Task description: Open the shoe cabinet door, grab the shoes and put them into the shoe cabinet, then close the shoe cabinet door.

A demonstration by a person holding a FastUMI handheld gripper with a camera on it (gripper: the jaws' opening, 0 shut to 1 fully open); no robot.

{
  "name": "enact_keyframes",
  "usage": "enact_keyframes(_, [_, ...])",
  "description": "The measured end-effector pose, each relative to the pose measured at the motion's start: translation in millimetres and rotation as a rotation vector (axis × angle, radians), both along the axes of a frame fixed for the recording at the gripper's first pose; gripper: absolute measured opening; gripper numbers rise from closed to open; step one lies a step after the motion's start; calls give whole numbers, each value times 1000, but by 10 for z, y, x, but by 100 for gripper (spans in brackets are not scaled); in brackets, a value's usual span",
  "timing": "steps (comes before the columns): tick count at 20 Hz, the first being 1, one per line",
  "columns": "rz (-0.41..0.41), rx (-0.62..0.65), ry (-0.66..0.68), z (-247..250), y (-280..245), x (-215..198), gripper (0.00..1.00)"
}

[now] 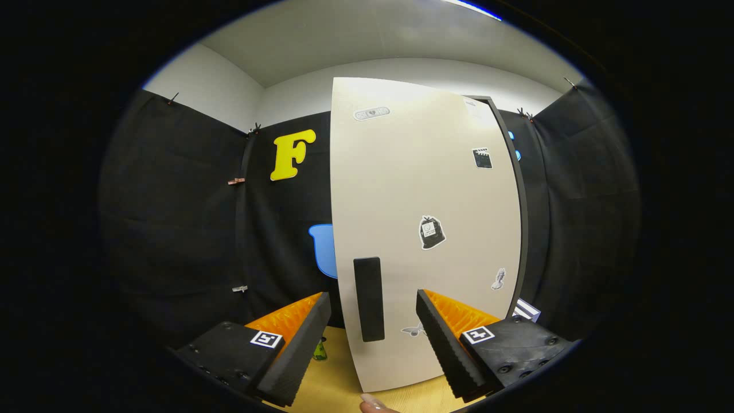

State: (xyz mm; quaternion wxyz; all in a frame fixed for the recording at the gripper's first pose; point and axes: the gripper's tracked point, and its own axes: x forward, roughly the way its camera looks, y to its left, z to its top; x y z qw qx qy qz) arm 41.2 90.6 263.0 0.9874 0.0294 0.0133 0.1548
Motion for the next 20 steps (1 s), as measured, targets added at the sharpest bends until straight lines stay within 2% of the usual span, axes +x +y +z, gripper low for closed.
enact_keyframes(6, [-68, -35, -20, 36, -25, 20, 98])
enact_keyframes(20, [-98, -38, -18, 28, 47, 157, 98])
